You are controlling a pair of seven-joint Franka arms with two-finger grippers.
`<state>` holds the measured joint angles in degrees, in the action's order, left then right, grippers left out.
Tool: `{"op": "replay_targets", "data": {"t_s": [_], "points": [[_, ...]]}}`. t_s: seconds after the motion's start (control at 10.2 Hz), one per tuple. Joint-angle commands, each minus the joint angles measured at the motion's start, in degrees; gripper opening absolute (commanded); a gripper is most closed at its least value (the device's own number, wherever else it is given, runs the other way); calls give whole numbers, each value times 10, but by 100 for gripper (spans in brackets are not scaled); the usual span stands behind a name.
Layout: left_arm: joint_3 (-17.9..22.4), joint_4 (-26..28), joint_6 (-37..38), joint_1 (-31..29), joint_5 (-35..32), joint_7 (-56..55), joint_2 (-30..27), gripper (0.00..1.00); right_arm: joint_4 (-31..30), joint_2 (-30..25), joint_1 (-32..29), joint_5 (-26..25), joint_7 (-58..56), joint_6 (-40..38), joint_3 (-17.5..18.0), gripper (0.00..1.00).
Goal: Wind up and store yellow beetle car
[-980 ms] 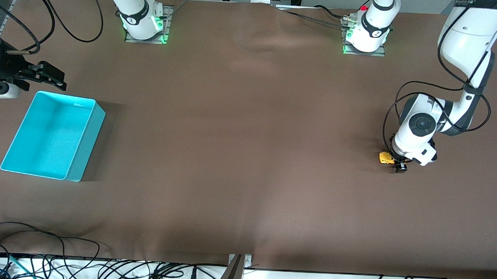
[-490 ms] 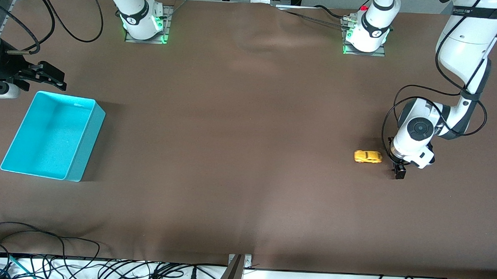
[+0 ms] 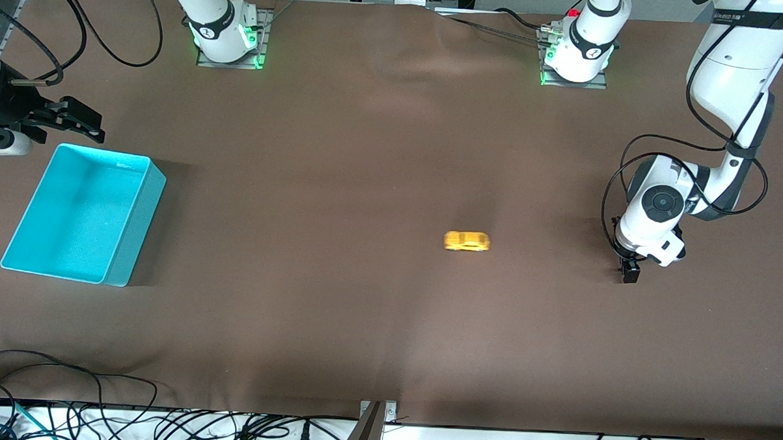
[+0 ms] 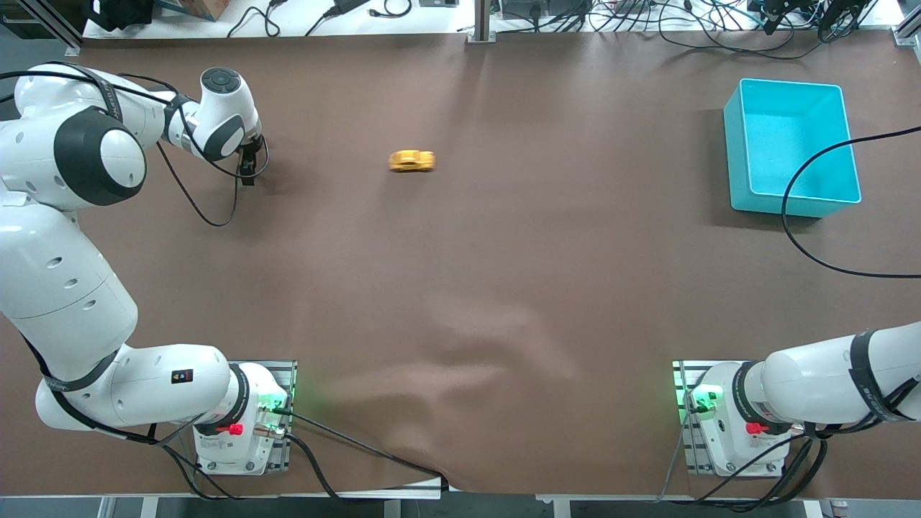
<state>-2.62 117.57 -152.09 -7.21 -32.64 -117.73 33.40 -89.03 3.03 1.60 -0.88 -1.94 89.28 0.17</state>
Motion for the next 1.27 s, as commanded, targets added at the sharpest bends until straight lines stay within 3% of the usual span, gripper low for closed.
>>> {"op": "replay_targets", "data": {"t_s": [0.0,0.69,0.88,1.18], "points": [[-3,-4,3,-1,-24,-7,-35,100,13,5,-1,8,8,-4,-1,100],[-8,-10,21,2,-23,-7,-69,100,13,6,-2,8,4,-5,-2,100],[-13,-46,40,2,-23,-5,-70,100,13,6,-3,8,1,-5,-2,100],[-33,-111,116,1,-7,104,-69,100,13,5,-3,7,4,-5,-2,100]]}}
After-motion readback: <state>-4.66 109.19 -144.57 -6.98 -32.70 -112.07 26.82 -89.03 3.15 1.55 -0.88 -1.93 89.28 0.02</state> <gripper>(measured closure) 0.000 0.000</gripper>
